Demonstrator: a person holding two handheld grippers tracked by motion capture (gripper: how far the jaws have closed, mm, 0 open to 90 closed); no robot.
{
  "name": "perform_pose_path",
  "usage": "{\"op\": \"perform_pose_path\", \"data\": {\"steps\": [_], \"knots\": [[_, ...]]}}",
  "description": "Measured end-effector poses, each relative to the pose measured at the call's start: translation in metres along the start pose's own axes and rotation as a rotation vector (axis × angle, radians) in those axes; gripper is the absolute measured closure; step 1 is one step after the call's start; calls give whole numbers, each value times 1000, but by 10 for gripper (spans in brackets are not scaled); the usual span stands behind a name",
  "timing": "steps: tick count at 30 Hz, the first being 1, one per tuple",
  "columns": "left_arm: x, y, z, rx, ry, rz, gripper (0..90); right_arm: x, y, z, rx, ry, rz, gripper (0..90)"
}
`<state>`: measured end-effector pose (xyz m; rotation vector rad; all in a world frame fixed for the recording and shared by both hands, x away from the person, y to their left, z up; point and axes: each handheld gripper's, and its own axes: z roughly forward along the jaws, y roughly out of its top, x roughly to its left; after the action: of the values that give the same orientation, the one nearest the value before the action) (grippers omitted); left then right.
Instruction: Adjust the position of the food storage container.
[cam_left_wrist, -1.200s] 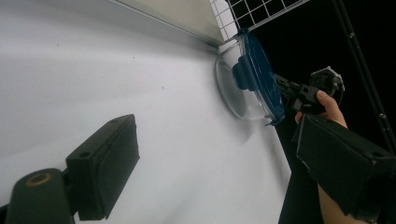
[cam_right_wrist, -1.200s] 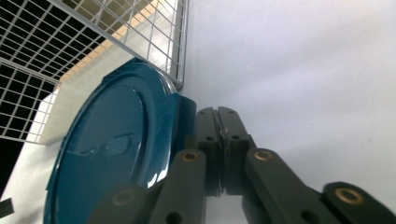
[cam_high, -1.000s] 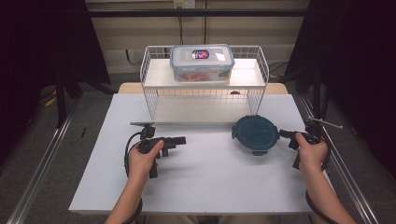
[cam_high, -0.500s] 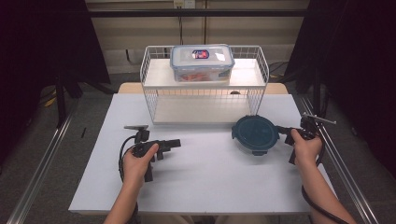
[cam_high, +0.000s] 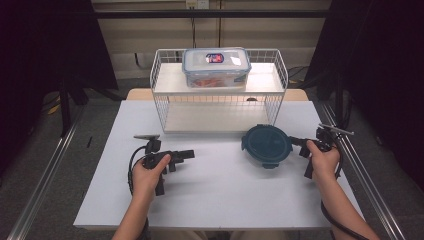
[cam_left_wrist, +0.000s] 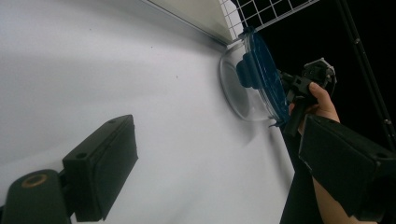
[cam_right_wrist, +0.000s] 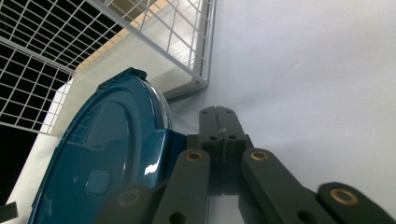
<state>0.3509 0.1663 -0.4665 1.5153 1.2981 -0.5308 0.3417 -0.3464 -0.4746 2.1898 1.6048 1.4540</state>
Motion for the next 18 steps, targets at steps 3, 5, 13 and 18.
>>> {"op": "perform_pose_path", "data": {"steps": [3, 5, 13, 18], "knots": [[0, 0, 0, 0, -1, 2, 112, 1, -3, 1, -6, 18, -8, 900], [-1, 0, 0, 0, -3, 6, 112, 4, -7, 1, 3, 26, 6, 900], [-4, 0, -1, 1, -7, 16, 112, 22, -20, 9, 53, 59, -24, 900], [-4, 0, -5, 2, -6, 20, 113, 27, -25, 13, 62, 86, -26, 900]]}}
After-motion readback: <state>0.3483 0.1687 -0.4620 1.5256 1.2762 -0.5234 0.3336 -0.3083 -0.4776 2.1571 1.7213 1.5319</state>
